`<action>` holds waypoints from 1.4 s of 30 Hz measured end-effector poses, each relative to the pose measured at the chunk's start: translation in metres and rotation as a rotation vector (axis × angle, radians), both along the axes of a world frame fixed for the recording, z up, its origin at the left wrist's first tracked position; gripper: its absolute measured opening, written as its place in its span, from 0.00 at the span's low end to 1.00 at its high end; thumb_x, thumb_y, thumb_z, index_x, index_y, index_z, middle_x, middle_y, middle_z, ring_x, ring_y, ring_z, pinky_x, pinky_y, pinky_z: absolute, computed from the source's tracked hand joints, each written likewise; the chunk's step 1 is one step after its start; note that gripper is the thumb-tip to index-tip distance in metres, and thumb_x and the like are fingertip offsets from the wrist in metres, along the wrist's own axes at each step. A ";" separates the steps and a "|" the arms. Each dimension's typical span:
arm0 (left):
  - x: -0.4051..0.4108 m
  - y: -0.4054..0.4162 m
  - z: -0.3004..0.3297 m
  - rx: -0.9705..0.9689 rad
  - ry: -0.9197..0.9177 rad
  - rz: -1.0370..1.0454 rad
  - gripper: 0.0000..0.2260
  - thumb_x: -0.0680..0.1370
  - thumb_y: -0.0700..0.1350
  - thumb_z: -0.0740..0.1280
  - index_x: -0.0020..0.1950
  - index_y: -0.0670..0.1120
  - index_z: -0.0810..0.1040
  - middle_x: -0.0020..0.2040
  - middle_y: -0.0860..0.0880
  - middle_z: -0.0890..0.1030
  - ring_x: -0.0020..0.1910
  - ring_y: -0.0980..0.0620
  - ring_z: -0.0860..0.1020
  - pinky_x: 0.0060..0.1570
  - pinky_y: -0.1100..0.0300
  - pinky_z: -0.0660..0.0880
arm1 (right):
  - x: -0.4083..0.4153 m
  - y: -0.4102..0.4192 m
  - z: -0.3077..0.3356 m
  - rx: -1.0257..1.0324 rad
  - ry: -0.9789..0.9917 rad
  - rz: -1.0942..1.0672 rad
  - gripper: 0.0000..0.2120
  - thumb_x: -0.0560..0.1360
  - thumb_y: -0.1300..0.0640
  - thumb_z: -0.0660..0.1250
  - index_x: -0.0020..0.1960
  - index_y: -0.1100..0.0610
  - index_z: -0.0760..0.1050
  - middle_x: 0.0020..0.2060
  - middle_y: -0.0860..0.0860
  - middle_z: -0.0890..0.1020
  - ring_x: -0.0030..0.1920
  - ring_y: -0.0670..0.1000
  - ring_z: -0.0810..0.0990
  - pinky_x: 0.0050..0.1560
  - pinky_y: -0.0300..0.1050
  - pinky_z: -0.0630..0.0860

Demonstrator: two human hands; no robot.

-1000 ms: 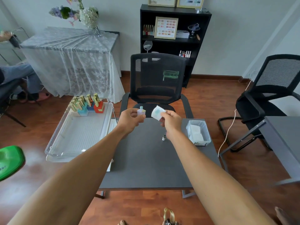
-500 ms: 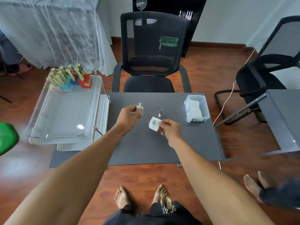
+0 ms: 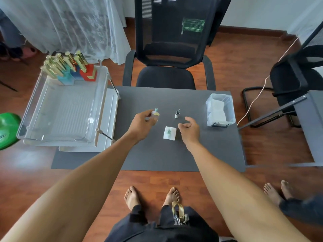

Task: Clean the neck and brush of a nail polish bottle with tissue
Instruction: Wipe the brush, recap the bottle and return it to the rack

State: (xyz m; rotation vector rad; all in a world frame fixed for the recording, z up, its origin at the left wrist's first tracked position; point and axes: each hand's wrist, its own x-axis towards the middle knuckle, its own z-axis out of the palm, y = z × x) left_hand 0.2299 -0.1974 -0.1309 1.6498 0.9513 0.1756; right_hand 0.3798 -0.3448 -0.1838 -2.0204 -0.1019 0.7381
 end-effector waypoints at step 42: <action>0.005 0.054 0.119 0.352 -0.116 -0.054 0.12 0.83 0.48 0.71 0.65 0.47 0.80 0.53 0.50 0.82 0.45 0.55 0.79 0.40 0.67 0.72 | 0.042 0.076 0.217 0.538 -0.249 0.234 0.03 0.71 0.56 0.74 0.40 0.52 0.87 0.28 0.46 0.78 0.27 0.48 0.68 0.26 0.41 0.64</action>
